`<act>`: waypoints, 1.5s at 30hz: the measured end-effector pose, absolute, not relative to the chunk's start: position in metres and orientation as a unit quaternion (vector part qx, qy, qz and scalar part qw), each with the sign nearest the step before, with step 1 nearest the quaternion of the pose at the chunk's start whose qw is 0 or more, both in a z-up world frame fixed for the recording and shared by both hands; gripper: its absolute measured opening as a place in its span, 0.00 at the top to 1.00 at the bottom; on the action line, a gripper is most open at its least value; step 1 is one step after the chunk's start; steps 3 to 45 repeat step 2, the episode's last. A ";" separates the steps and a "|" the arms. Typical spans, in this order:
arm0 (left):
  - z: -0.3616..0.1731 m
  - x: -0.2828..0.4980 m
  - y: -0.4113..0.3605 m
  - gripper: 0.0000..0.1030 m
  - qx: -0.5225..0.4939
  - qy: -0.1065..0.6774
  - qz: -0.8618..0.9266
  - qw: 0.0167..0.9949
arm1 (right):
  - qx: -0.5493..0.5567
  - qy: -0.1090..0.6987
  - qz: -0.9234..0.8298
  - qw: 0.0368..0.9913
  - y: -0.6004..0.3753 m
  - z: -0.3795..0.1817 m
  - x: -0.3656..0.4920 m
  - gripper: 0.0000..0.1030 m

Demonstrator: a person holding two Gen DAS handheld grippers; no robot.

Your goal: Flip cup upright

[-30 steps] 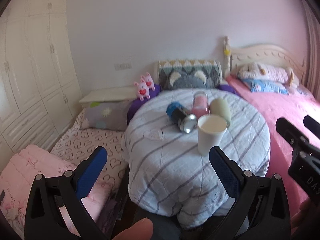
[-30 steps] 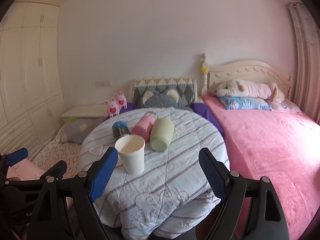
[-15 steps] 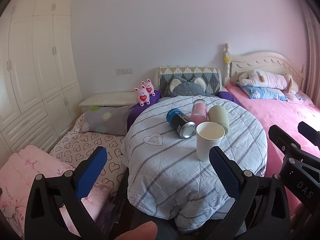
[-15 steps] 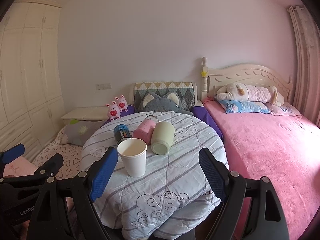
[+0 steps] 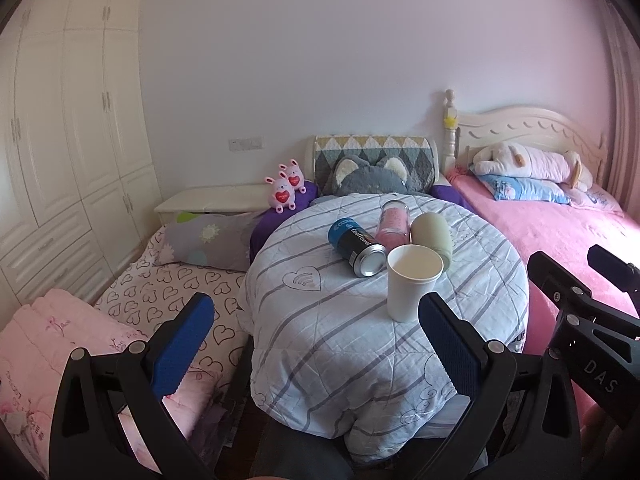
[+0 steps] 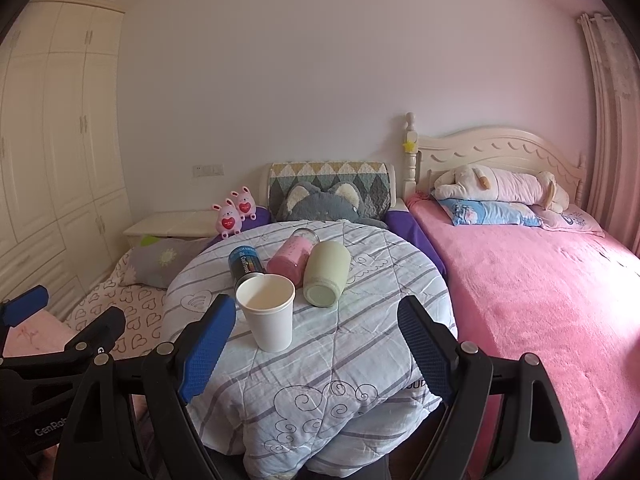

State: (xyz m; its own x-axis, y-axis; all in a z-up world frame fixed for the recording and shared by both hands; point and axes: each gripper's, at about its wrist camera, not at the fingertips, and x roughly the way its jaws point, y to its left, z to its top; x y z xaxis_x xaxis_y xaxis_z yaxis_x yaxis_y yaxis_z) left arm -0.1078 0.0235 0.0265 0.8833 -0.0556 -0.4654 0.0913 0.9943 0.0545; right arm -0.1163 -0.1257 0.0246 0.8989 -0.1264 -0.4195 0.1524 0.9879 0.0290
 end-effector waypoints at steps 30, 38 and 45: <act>0.026 -0.107 0.024 0.00 0.038 0.242 -0.039 0.969 | 0.030 0.212 -0.072 0.974 -0.125 0.025 -0.116 0.18; 0.026 -0.107 0.024 0.00 0.038 0.242 -0.039 0.969 | 0.030 0.212 -0.072 0.974 -0.125 0.025 -0.116 0.18; 0.026 -0.107 0.024 0.00 0.038 0.242 -0.039 0.969 | 0.030 0.212 -0.072 0.974 -0.125 0.025 -0.116 0.18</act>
